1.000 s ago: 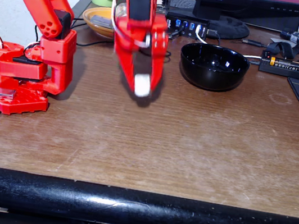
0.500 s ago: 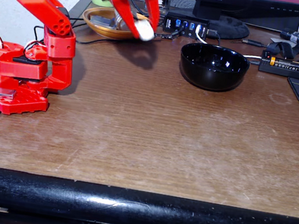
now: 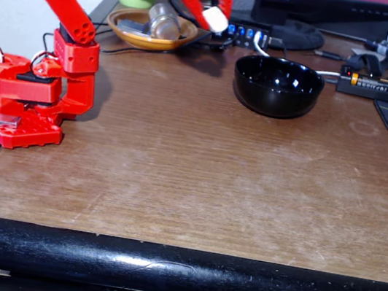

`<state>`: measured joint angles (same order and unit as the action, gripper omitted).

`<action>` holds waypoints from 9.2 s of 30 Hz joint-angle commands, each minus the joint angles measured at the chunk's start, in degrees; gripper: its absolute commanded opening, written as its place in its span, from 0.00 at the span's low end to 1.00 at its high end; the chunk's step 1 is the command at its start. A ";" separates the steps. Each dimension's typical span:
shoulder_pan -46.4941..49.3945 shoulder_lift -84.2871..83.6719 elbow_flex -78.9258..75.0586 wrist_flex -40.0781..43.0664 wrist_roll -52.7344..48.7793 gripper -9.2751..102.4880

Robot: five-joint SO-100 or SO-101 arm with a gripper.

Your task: Ramasse la gomme et mets-la dans le bol.

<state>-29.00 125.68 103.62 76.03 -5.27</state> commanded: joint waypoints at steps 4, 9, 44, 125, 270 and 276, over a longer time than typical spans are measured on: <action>-4.75 -5.54 -12.83 -4.22 1.49 0.03; -4.57 -11.60 -17.93 -5.89 2.02 0.03; 3.60 -46.32 -41.22 -14.24 -1.49 0.03; 41.04 14.94 28.13 -4.83 -8.17 0.03; 34.54 65.30 73.21 -3.43 -3.69 0.03; 34.54 65.30 73.21 -3.43 -3.69 0.03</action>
<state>5.71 190.37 175.96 70.75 -9.40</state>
